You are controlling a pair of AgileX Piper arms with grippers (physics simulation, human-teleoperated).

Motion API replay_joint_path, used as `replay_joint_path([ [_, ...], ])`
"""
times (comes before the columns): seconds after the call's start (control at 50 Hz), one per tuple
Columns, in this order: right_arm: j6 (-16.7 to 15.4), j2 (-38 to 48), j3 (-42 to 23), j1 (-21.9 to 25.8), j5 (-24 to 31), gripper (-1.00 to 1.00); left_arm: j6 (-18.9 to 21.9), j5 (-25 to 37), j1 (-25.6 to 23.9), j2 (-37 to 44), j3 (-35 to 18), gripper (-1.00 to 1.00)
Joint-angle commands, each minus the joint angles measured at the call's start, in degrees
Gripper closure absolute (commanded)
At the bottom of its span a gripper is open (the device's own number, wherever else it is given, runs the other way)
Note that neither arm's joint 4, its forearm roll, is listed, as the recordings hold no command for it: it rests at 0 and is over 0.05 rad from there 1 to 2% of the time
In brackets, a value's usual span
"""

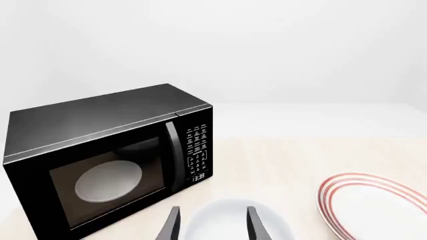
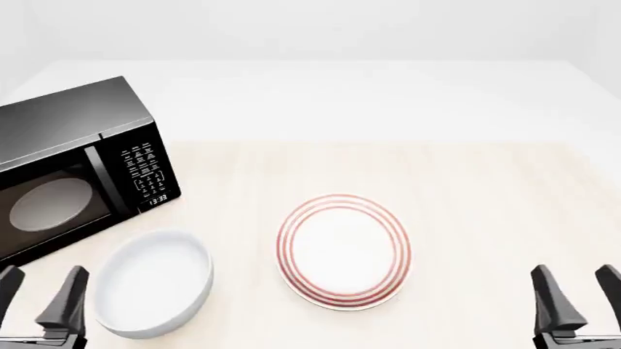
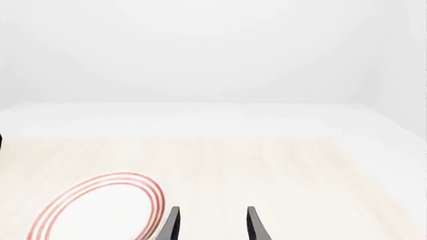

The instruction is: Put the white bowl to the right of the plate.

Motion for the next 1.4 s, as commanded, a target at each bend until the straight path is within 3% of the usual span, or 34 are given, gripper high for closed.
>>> replay_joint_path([
  [0.02, -0.63, -0.52, -0.14, -0.10, 0.86, -1.00, 0.00, -0.06, 0.00, 0.25, -0.15, -1.00],
  [0.1, -2.95, -0.97, -0.27, -0.54, 0.89, -1.00, 0.00, -0.06, 0.00, 0.25, -0.15, -1.00],
  [0.22, -1.51, 1.95, -0.13, -1.85, -0.96, -1.00, 0.00, -0.06, 0.00, 0.25, -0.15, -1.00],
  [0.26, -3.73, 3.69, -0.08, -0.71, -1.98, -1.00, 0.00, -0.06, 0.00, 0.25, -0.15, -1.00],
  [0.32, -3.76, 5.83, -0.45, 0.29, -3.53, -1.00, 0.00, -0.06, 0.00, 0.25, -0.15, -1.00],
  [0.38, -3.62, 14.03, -0.57, 1.36, -9.81, -1.00, 0.00, -0.06, 0.00, 0.25, -0.15, -1.00],
  [0.46, -5.77, 26.35, -2.97, 3.57, -17.29, -1.00, 0.00, -0.06, 0.00, 0.25, -0.15, -1.00],
  [0.54, -3.43, 30.78, -6.07, 6.44, -18.79, -1.00, 0.00, -0.06, 0.00, 0.25, -0.15, -1.00],
  [0.58, -4.61, 36.35, -8.50, 7.79, -20.77, -1.00, 0.00, -0.06, 0.00, 0.25, -0.15, -1.00],
  [0.9, -4.98, 51.12, -20.29, 16.50, -19.89, -1.00, 0.00, -0.06, 0.00, 0.25, -0.15, -1.00],
  [0.92, -5.71, 55.26, -22.12, 16.64, -19.32, -1.00, 0.00, -0.06, 0.00, 0.25, -0.15, -1.00],
  [1.18, -7.02, 63.05, -31.90, 24.16, -16.50, -1.00, 0.00, -0.06, 0.00, 0.25, -0.15, -1.00],
  [1.24, -6.92, 66.70, -35.17, 27.69, -15.82, -1.00, 0.00, -0.06, 0.00, 0.25, -0.15, -1.00],
  [1.4, -7.00, 71.58, -38.64, 29.75, -16.13, -1.00, 0.00, -0.06, 0.00, 0.25, -0.15, -1.00],
])
